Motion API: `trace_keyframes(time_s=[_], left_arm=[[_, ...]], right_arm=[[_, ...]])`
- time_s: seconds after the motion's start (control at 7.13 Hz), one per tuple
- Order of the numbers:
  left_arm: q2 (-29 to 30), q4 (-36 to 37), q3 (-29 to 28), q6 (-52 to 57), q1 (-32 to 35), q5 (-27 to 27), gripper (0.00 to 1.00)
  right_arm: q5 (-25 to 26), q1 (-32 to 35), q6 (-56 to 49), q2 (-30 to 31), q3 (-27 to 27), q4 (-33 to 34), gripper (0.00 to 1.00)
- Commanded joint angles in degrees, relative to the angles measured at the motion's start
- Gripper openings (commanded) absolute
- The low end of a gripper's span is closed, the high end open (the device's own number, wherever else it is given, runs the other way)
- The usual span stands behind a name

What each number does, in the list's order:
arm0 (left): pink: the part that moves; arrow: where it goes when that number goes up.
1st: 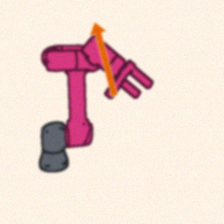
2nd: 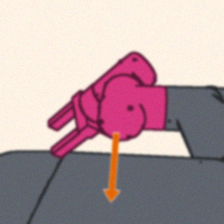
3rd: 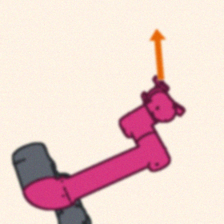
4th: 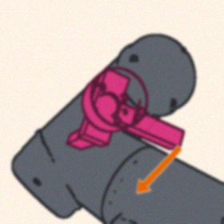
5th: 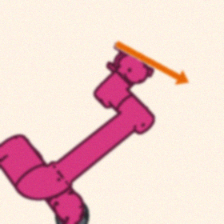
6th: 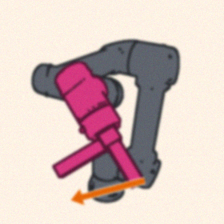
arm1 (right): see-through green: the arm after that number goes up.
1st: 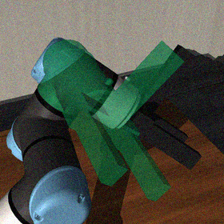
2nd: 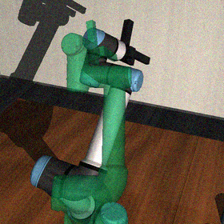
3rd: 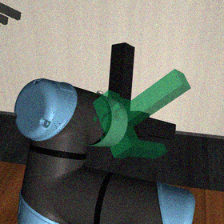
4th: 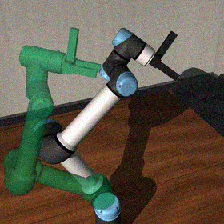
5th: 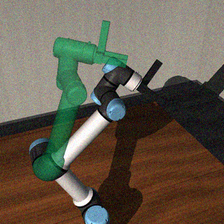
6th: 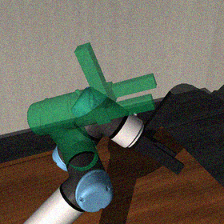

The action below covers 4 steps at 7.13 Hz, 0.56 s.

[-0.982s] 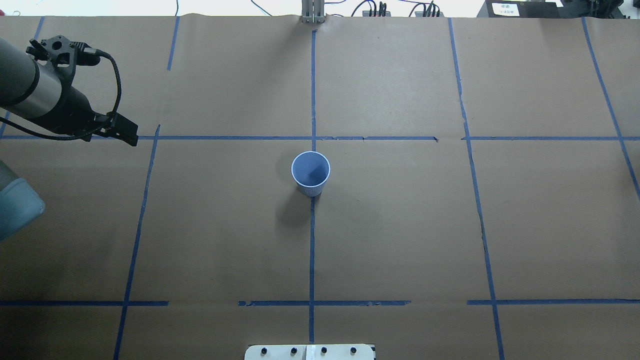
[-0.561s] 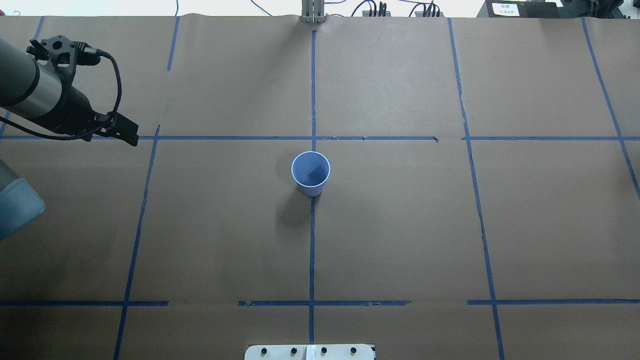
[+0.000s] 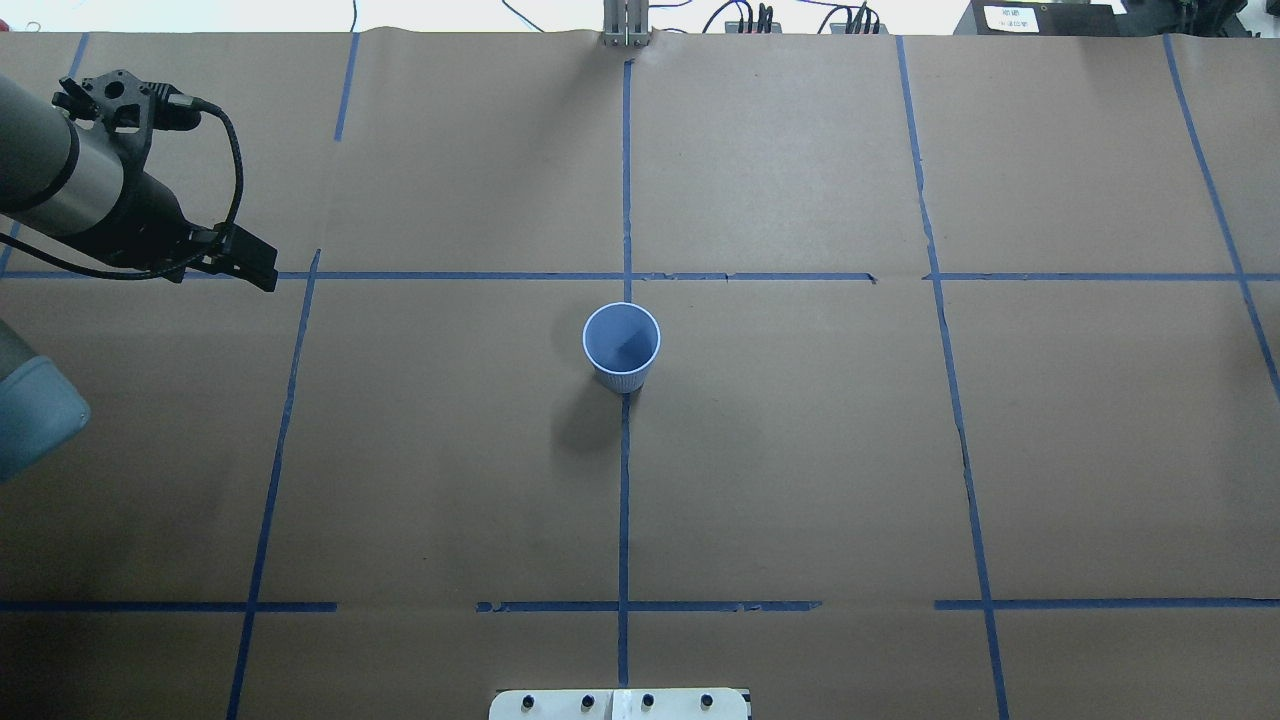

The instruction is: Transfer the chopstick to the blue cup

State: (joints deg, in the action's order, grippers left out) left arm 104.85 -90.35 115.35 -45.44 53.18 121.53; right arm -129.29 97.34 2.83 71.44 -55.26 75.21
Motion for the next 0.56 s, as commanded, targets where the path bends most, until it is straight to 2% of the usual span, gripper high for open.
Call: trace_keyframes(time_s=[0.0,0.14,0.42], left_arm=[[0.09,0.0,0.05,0.0,-0.01,0.02,1.0],[0.18,0.0,0.05,0.0,0.08,-0.07,1.0],[0.18,0.0,-0.04,0.0,0.08,0.02,1.0]], right_arm=[[0.0,0.21,1.63,-0.86,-0.37,0.02,0.13],[0.0,0.48,2.17,-0.77,-2.02,0.11,0.03],[-0.17,1.96,3.84,-0.68,-5.36,0.2,0.0]])
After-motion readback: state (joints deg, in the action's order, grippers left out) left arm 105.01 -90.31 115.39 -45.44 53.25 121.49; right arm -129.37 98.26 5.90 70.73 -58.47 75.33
